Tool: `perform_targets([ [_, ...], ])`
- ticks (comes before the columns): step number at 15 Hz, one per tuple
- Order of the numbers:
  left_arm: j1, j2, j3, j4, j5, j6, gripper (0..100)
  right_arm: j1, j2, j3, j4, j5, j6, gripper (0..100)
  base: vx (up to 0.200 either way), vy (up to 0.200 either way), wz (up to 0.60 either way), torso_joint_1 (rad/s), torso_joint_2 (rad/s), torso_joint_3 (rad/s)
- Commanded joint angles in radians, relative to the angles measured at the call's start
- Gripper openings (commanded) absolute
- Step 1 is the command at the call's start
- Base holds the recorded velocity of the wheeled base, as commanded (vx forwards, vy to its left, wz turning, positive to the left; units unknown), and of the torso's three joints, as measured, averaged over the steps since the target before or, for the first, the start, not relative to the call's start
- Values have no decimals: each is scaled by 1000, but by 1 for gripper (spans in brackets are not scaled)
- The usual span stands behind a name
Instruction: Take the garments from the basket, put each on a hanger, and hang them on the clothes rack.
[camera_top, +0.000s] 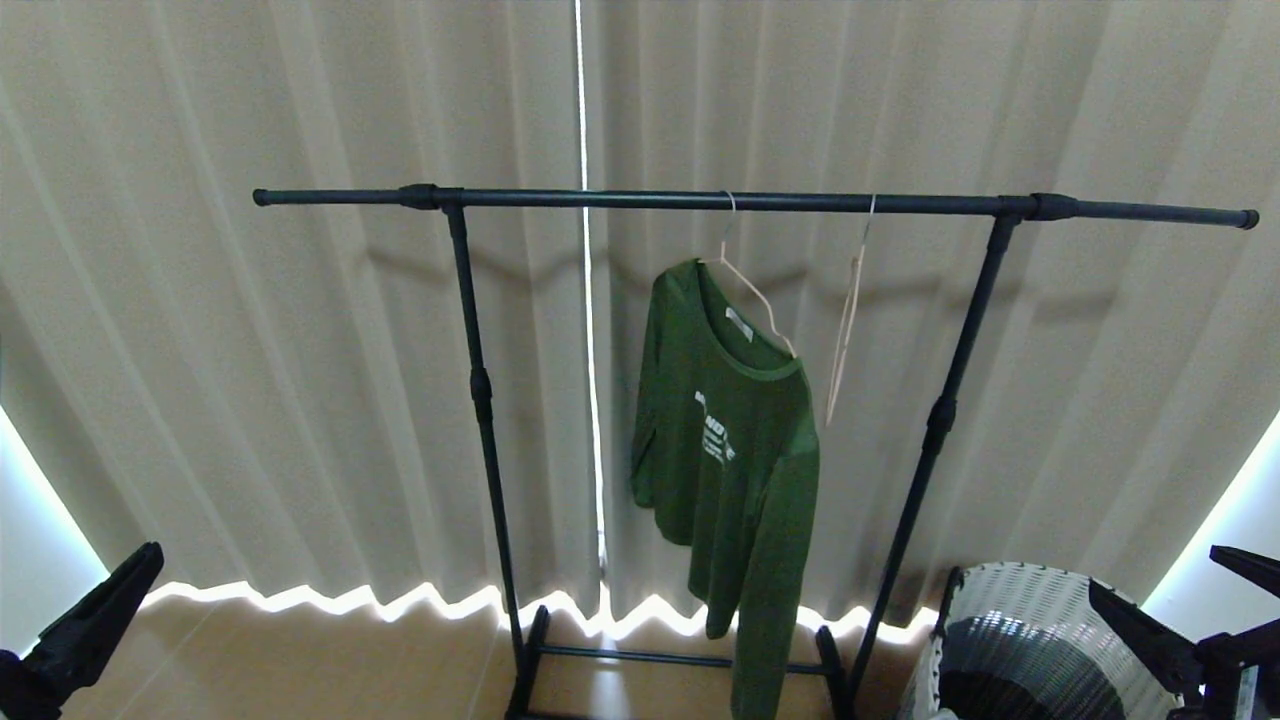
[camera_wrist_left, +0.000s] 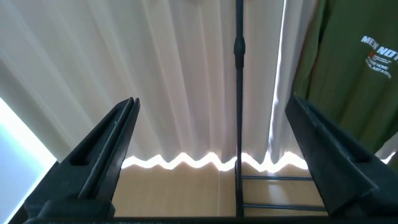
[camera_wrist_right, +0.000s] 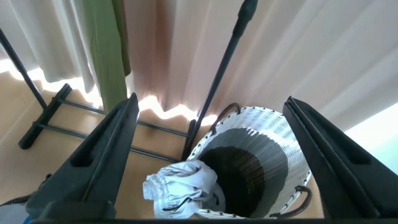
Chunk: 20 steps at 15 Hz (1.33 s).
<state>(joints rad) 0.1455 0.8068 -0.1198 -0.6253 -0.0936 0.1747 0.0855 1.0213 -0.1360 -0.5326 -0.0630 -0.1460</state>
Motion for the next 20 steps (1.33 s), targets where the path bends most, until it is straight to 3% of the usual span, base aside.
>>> perform_targets([
  [1, 0, 11, -1, -1, 0, 0, 100, 0, 5, -1, 0, 0, -1, 100, 0, 0, 0, 0, 0, 0],
  [7, 2, 20, -4, -1, 2, -1, 100, -3, 26, -1, 2, -1, -21, 100, 0, 0, 0, -25, 59, 34],
  [20, 0, 66, -4, -1, 0, 5, 100, 2, 39, 13, 3, 0, -30, 100, 0, 0, 0, -182, 461, 275],
])
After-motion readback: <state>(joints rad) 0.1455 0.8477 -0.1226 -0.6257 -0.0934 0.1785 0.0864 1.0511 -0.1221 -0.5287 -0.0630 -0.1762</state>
